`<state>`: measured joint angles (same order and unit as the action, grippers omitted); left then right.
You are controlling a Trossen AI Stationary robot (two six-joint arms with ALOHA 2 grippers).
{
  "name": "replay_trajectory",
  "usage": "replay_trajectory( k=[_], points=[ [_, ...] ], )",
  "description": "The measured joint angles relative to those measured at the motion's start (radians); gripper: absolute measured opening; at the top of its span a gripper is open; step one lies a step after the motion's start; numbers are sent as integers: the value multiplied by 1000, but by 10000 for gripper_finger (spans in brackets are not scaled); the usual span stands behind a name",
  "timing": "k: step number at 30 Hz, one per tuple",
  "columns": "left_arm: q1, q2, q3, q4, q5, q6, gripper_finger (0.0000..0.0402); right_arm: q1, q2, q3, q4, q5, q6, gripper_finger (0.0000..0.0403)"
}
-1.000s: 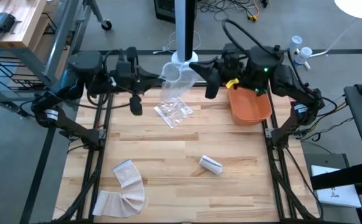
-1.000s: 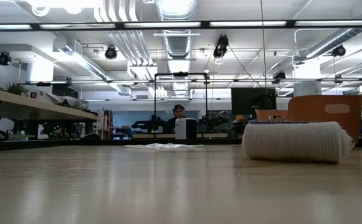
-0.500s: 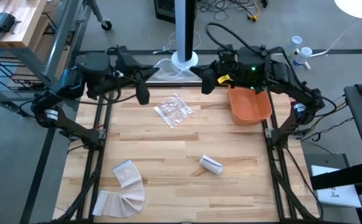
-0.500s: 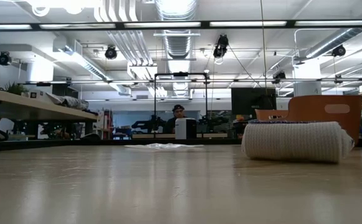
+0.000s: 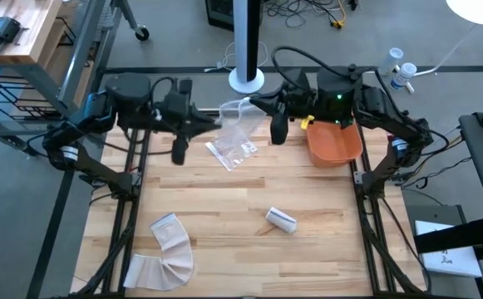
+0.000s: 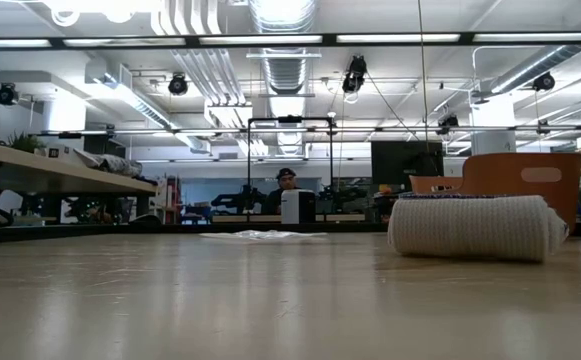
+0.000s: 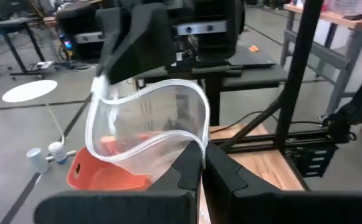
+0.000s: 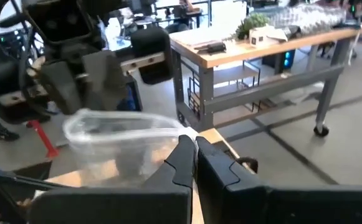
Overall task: Roll bandage
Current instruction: Open the transparent zip bag
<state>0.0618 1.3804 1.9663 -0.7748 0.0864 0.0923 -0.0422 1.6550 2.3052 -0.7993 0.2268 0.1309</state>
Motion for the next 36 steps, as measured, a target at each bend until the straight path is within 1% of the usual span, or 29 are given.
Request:
replay_trajectory(
  k=[2, 5, 7, 9, 16, 20, 25, 31, 36],
  points=[
    [0, 1, 0, 0, -8, -10, 0, 5, 0, -2, -4, 0, -33, 0],
    [1, 4, 0, -8, -93, -38, 0, 7, -1, -7, -38, 0, -26, 2],
    [1, 3, 0, -16, -149, -52, 0, 7, 0, -8, -62, -5, -7, 11],
    [1, 0, 0, -32, -171, -61, 0, 7, 0, -9, -78, -30, 12, 28],
    [3, 46, 0, -81, -173, -68, 0, 7, 0, -28, -98, -52, 28, 101],
    [14, 53, 0, -124, -173, -70, 0, 7, -22, -27, -164, -52, 30, 141],
    [30, 57, -1, -133, -174, -72, 0, 7, -53, -27, -259, -52, 48, 187],
    [38, 67, -11, -128, -174, -74, 0, 7, -75, -27, -328, -52, 51, 231],
    [38, 84, -43, -134, -174, -82, 0, 7, -102, -31, -364, -52, 14, 260]
  ],
)
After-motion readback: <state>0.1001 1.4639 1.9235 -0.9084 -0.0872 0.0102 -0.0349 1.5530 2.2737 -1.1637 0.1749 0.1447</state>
